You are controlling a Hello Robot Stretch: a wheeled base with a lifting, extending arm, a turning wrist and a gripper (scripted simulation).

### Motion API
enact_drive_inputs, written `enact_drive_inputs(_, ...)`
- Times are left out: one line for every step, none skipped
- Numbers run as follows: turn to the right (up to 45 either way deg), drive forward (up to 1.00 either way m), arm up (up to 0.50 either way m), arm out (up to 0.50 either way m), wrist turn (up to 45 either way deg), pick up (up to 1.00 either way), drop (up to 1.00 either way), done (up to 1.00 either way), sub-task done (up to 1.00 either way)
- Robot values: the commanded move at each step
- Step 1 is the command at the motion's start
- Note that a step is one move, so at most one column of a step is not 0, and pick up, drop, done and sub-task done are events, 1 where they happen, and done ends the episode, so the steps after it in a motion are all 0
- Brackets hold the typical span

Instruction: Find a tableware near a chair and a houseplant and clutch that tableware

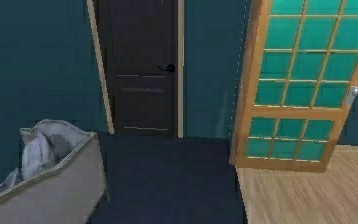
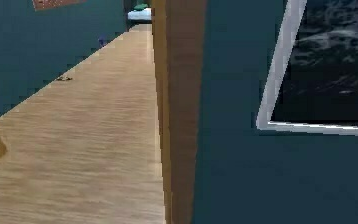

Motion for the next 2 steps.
enact_drive_inputs(0.0, 0.45, 0.00, 0.00, 0.0, 0.00, 0.00, 0.00, 0.00)
enact_drive_inputs(45.0, 0.00, 0.00, 0.00, 0.0, 0.00, 0.00, 0.00, 0.00)
